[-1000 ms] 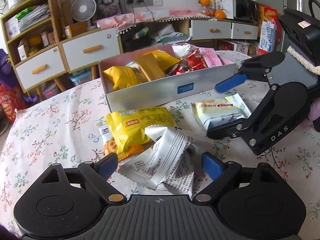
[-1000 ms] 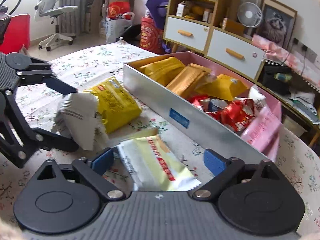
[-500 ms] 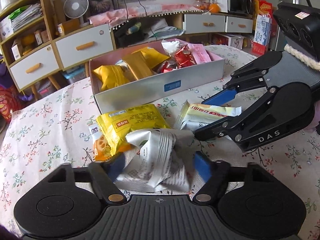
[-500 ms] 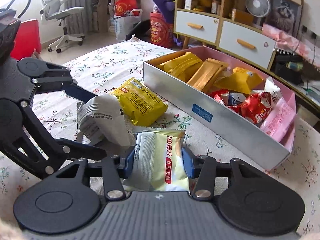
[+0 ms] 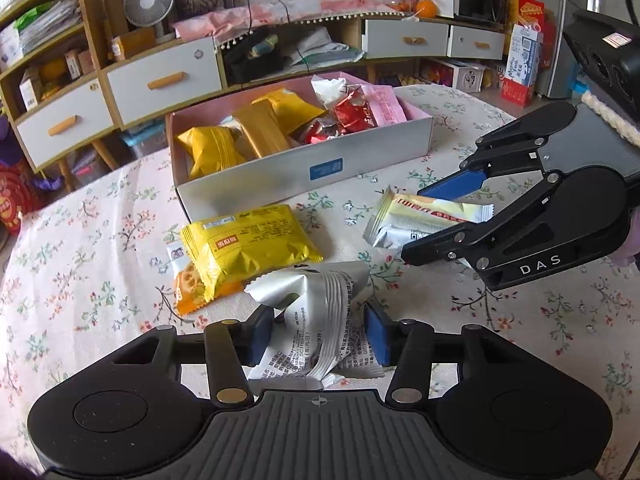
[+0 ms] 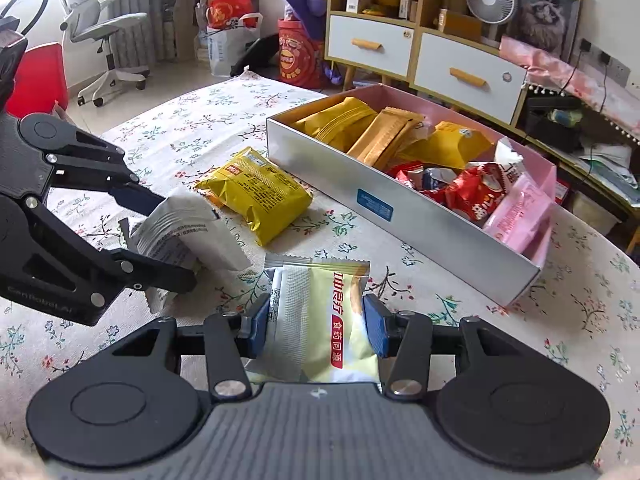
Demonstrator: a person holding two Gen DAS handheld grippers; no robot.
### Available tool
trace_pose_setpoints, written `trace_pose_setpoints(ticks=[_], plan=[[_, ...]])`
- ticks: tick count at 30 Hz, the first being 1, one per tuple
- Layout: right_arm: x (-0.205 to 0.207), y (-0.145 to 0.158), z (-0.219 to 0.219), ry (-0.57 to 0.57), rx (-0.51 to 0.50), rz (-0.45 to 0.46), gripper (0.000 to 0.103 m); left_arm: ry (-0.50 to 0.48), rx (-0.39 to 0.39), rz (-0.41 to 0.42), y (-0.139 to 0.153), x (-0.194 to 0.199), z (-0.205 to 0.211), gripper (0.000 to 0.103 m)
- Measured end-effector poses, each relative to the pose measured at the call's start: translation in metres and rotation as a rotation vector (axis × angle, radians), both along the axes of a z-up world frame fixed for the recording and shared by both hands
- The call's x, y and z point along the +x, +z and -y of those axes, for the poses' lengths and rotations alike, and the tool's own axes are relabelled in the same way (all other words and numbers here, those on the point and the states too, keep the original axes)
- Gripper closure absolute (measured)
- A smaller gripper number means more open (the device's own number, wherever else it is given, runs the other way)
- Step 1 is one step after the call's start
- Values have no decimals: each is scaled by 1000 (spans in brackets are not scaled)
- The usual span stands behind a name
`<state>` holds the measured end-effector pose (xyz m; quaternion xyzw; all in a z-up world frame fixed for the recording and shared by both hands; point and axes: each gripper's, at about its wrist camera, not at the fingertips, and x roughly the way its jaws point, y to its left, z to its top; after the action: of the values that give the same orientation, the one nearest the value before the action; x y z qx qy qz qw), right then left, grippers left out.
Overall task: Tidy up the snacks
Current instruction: 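Lift and carry the white-grey and cream packs over the pink box, then lower both packs into the box and open both tools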
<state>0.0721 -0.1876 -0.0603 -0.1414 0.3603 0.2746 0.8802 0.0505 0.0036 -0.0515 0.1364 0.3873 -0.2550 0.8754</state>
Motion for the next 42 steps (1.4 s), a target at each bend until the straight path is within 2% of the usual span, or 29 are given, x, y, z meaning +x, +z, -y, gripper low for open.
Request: trace_pose_setpoints(ticks=[9,17,27,31,37,42], plan=[[2,9,7,-61,21,3,58,110,-132,-82,18,12,-16,60],[13,23,14,-133,96,16,58,158,-216,-105,33,22,-24,60],[32,40,23,-265,188,44,58,197,-270,-41,57,43,-23,61],[40,43,31,-335,257,14,58,223,-281,-34,57,62,-19,61],[55,45,33,-386,303,29,58,263,-278,-12,53,94,-7,61],[73,43,40,-456,380,14,58,298,-291,7,53,121,0,61]])
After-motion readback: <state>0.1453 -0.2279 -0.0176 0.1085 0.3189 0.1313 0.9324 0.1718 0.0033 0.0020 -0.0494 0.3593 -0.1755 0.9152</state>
